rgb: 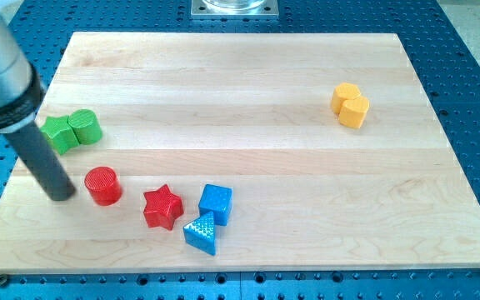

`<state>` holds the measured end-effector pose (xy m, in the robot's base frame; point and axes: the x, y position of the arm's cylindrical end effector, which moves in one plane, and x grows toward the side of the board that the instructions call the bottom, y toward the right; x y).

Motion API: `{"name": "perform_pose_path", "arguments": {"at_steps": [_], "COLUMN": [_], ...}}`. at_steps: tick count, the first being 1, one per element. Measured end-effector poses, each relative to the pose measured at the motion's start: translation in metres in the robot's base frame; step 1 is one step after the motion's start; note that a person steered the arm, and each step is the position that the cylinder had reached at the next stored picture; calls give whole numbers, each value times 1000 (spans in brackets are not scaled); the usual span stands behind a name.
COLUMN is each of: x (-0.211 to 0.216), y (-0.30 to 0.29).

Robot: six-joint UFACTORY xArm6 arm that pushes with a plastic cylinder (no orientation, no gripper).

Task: Move both the red blocks closer to the blue blocks

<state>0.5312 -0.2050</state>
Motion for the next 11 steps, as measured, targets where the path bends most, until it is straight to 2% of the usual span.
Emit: {"name": "perform_pose_path", "arguments": {"at_steps": [1, 3, 4, 6, 9, 11], "x": [5, -32, -25, -22, -6, -6], "y": [55, 48, 69, 62, 111, 29]}}
